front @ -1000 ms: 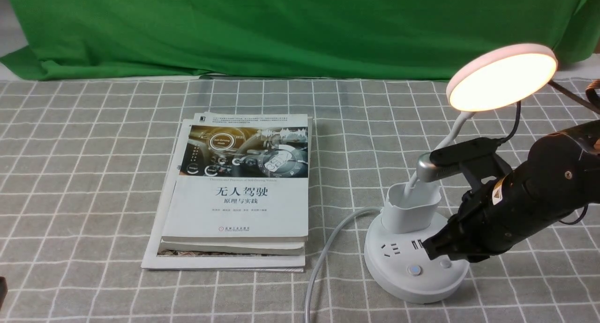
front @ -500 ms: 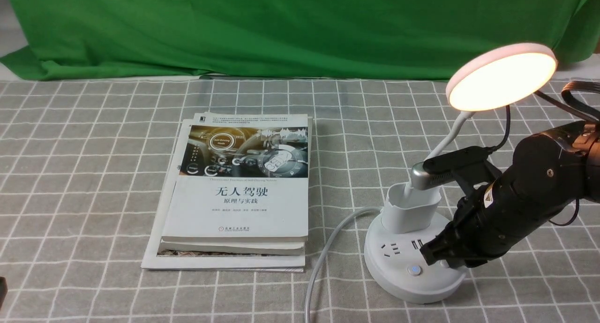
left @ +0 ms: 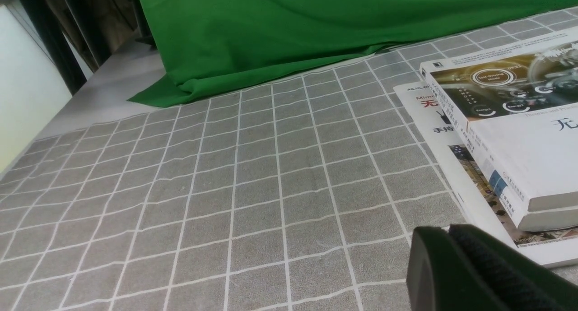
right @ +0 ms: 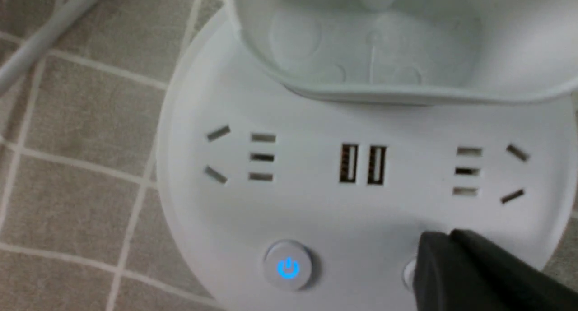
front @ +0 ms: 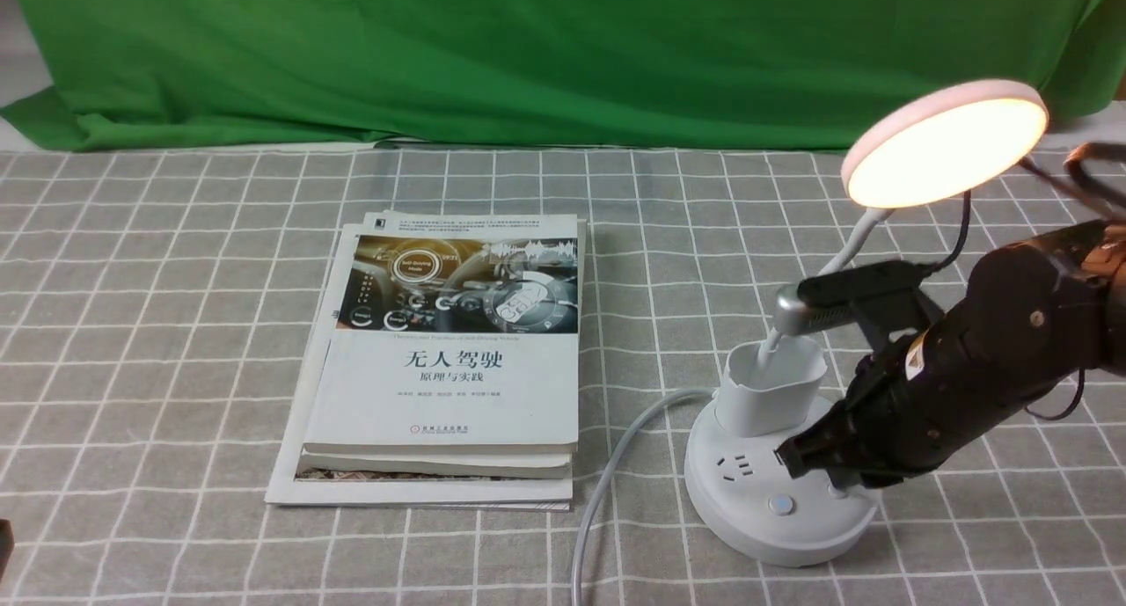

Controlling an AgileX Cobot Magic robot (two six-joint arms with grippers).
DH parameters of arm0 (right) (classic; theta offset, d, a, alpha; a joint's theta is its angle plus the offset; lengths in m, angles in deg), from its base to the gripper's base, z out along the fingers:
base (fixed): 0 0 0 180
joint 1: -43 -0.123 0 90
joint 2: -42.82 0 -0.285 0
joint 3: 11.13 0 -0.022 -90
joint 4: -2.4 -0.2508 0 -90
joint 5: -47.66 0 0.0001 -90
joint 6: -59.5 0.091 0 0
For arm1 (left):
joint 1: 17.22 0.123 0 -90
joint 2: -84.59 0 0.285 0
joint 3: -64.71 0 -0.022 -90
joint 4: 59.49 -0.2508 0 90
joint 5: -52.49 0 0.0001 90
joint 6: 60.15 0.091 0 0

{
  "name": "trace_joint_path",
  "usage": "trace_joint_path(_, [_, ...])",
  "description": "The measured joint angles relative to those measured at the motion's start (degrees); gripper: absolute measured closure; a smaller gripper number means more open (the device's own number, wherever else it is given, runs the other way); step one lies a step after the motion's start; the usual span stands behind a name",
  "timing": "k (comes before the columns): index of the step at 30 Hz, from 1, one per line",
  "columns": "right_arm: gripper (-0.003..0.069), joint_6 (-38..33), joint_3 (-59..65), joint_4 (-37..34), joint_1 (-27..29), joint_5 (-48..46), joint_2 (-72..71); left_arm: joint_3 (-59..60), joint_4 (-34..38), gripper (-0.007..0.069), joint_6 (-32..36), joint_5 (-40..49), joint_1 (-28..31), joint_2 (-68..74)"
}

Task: Turn off the desk lamp on the grey coffee tablecloth by hand.
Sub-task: 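Press the power button on the lamp base to turn the lamp off with the right gripper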

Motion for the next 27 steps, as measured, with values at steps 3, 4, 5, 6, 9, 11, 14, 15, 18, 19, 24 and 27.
trace_joint_path(3, [0.0591,0.0,0.1,-0.1,0.0,0.5,0.6,0.0,0.0,0.0606,0.0,0.0,0.0,0.0])
trace_joint_path(4, [0.0589,0.0,0.1,-0.1,0.0,0.4,0.7,0.0,0.0,0.0606,0.0,0.0,0.0,0.0])
trace_joint_path(5, [0.0587,0.0,0.1,-0.1,0.0,0.2,0.7,0.0,0.0,0.0606,0.0,0.0,0.0,0.0])
trace_joint_path(6, [0.0586,0.0,0.1,-0.1,0.0,0.2,0.6,0.0,0.0,0.0606,0.0,0.0,0.0,0.0])
trace_joint_path(9, [0.0586,0.5,0.1,-0.1,0.0,0.2,-0.1,0.0,0.0,0.0606,0.0,0.0,0.0,0.0])
trace_joint_path(11, [0.0585,1.1,0.4,-0.1,0.0,0.1,-0.9,0.0,0.0,0.0606,0.0,0.0,0.0,0.0])
trace_joint_path(14, [0.0582,2.0,1.0,-0.1,0.0,0.0,-2.2,0.0,0.0,0.0606,0.0,0.0,0.0,0.0])
trace_joint_path(15, [0.058,2.1,1.0,-0.1,0.0,0.2,-2.6,0.0,0.0,0.0606,0.0,0.0,0.0,0.0])
trace_joint_path(18, [0.0578,2.7,1.1,-0.1,0.0,0.6,-3.1,0.0,0.0,0.0606,0.0,0.0,0.0,0.0])
trace_joint_path(19, [0.0578,2.9,1.1,-0.1,0.0,0.8,-3.0,0.0,0.0,0.0606,0.0,0.0,0.0,0.0])
trace_joint_path(24, [0.0577,3.6,1.7,-0.4,0.0,2.0,-1.1,0.0,0.0,0.0606,0.0,0.0,0.0,0.0])
trace_joint_path(27, [0.0575,4.3,1.7,-0.4,0.0,2.6,-0.7,0.0,0.0,0.0606,0.0,0.0,0.0,0.0])
